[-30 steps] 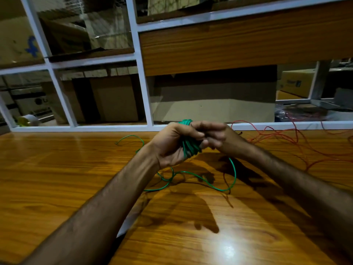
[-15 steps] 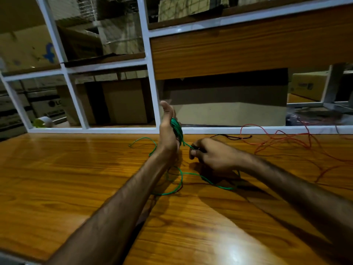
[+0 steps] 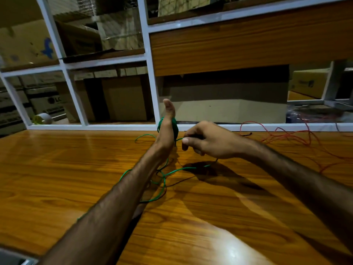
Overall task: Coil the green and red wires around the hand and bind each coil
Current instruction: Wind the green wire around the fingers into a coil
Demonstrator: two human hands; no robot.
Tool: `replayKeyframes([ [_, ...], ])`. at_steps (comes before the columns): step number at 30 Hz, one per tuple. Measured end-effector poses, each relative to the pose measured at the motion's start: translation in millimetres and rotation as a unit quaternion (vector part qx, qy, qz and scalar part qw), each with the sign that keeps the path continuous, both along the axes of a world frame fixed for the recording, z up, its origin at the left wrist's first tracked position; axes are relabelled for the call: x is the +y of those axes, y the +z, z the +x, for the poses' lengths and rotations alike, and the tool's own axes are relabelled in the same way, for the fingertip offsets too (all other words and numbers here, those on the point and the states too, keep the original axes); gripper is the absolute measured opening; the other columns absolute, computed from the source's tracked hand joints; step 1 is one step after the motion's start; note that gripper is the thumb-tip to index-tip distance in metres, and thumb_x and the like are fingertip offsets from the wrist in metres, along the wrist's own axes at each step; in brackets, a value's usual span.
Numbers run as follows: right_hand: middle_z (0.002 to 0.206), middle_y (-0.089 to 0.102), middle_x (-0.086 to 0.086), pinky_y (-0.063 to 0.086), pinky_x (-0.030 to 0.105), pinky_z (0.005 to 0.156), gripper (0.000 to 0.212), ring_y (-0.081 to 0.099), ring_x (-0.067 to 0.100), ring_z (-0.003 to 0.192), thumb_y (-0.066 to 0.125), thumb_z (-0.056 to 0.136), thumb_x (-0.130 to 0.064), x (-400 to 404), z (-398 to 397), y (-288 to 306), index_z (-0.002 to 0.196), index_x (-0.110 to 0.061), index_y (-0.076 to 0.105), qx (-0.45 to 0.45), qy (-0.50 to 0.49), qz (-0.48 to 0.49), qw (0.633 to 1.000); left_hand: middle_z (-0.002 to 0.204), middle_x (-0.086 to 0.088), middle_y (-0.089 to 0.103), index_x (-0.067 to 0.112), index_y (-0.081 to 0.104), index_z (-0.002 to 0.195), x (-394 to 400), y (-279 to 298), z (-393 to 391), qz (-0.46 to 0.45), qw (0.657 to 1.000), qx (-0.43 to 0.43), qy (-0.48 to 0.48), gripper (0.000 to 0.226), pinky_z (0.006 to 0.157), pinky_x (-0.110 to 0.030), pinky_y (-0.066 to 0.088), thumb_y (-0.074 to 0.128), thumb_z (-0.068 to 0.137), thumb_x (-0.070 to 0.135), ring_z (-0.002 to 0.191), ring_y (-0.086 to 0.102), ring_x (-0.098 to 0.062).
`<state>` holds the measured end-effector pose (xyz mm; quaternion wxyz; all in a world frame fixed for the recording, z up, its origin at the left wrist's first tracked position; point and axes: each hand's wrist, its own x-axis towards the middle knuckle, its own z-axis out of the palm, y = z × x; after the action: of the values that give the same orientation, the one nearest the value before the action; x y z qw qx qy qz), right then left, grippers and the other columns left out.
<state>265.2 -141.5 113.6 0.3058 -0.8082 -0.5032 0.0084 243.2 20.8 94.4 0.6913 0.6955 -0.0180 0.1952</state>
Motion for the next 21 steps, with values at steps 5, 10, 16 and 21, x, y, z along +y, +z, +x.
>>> replayKeyframes([
  [5, 0.064, 0.067, -0.004, 0.053, 0.034, 0.056, 0.020, 0.061, 0.006, 0.055, 0.062, 0.101, -0.027, -10.4, 11.8, 12.2, 0.086, -0.020, 0.074, -0.057, -0.029, 0.067, 0.996, 0.113, -0.021, 0.067, -0.014, 0.053, 0.137, -13.6, -5.3, -5.7, 0.053, 0.984, 0.060, -0.159, 0.121, 0.100, -0.042, 0.041, 0.015, 0.088, 0.090, 0.103, 0.062, -0.024],
  [10, 0.080, 0.072, -0.012, 0.060, 0.044, 0.065, 0.027, 0.066, 0.002, 0.073, 0.069, 0.081, -0.055, -28.3, 21.9, 18.1, 0.089, -0.030, 0.075, -0.163, -0.116, 0.100, 0.975, 0.135, -0.026, 0.067, 0.017, 0.042, 0.155, -26.6, -5.3, -13.9, 0.074, 0.958, 0.109, -0.253, 0.092, 0.110, -0.053, 0.050, 0.010, 0.095, 0.079, 0.125, 0.067, -0.039],
  [16, 0.075, 0.069, -0.012, 0.058, 0.044, 0.065, 0.015, 0.064, 0.002, 0.070, 0.076, 0.085, -0.044, -29.8, 35.4, 12.7, 0.080, -0.031, 0.071, -0.176, -0.109, 0.127, 0.970, 0.119, -0.024, 0.068, 0.020, 0.042, 0.152, -27.8, -1.4, -17.8, 0.031, 0.947, 0.148, -0.285, 0.088, 0.093, -0.048, 0.062, 0.046, 0.086, 0.077, 0.122, 0.065, -0.050],
  [21, 0.068, 0.067, -0.006, 0.055, 0.047, 0.061, 0.051, 0.063, 0.013, 0.068, 0.061, 0.072, -0.078, -30.4, 40.8, 1.0, 0.073, -0.028, 0.072, -0.149, -0.140, 0.125, 0.971, 0.142, -0.032, 0.059, -0.003, 0.059, 0.136, -21.5, -1.4, -18.0, 0.116, 0.931, 0.189, -0.290, 0.054, 0.098, -0.046, 0.056, 0.057, 0.101, 0.039, 0.135, 0.050, -0.055],
])
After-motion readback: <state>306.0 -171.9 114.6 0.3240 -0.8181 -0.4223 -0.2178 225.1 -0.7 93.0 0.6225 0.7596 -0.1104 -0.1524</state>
